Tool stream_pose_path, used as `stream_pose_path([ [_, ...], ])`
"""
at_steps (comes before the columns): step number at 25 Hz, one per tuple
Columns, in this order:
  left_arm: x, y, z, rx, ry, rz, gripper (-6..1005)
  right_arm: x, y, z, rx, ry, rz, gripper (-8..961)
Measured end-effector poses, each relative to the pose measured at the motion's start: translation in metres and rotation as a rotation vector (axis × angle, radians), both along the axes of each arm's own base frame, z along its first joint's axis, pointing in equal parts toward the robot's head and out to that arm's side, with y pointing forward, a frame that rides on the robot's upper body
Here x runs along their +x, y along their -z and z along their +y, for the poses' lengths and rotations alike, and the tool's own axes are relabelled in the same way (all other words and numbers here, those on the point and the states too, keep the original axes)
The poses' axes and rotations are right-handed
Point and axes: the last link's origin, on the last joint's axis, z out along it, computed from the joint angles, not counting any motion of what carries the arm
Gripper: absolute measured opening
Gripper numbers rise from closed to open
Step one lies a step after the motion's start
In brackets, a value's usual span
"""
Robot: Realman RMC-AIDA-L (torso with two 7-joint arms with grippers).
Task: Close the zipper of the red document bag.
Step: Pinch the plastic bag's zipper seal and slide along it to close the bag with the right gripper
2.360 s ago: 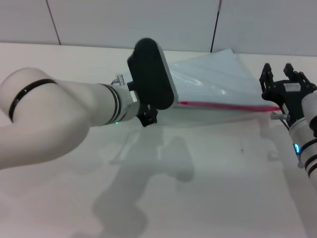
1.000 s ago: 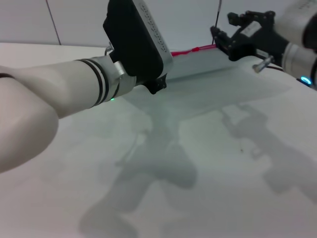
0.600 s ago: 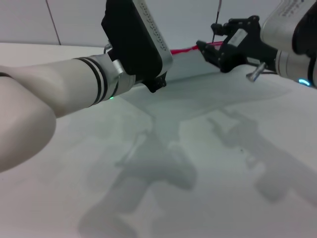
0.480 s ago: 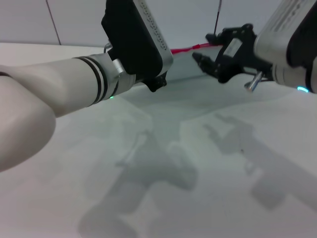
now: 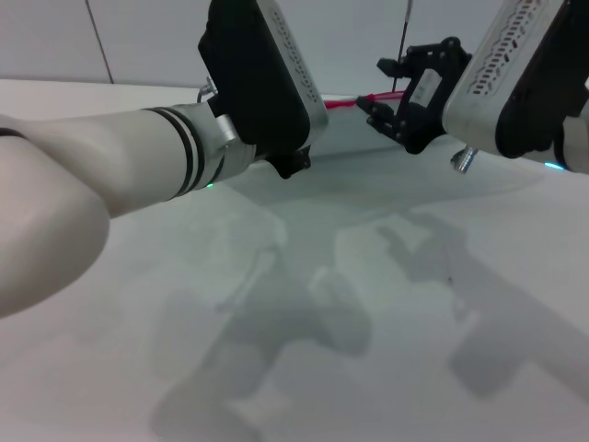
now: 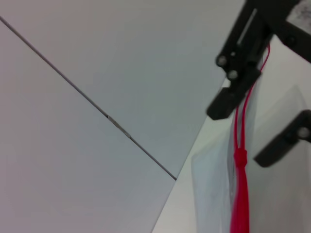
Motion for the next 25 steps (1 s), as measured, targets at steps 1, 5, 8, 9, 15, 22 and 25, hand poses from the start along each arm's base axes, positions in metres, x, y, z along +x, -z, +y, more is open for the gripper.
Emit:
stream_pose_path([
  [1,0.000,0.000,0.000,-0.001,0.000,0.002,59,-0.001,0.000,0.000,0.003,-0.004,0.000,426],
  [5,0.002,0.001,0.000,-0.008,0.004,0.010,58,0.000,0.001,0.000,0.015,-0.022,-0.034,425],
  [8,0.002,0.002,0.000,-0.011,0.000,0.014,58,0.001,0.007,-0.001,0.022,-0.043,-0.091,425],
  [9,0.002,0.001,0.000,-0.010,0.000,0.014,58,0.001,0.008,-0.002,0.024,-0.049,-0.103,425],
  [15,0.006,0.002,0.001,-0.016,0.009,0.023,58,-0.001,0.011,0.000,0.034,-0.061,-0.114,424],
  [22,0.012,0.002,0.000,-0.021,0.022,0.023,59,-0.002,0.013,0.004,0.041,-0.071,-0.127,423],
  [25,0.014,0.000,-0.001,-0.018,0.026,0.020,59,-0.001,0.017,0.006,0.039,-0.070,-0.135,416],
])
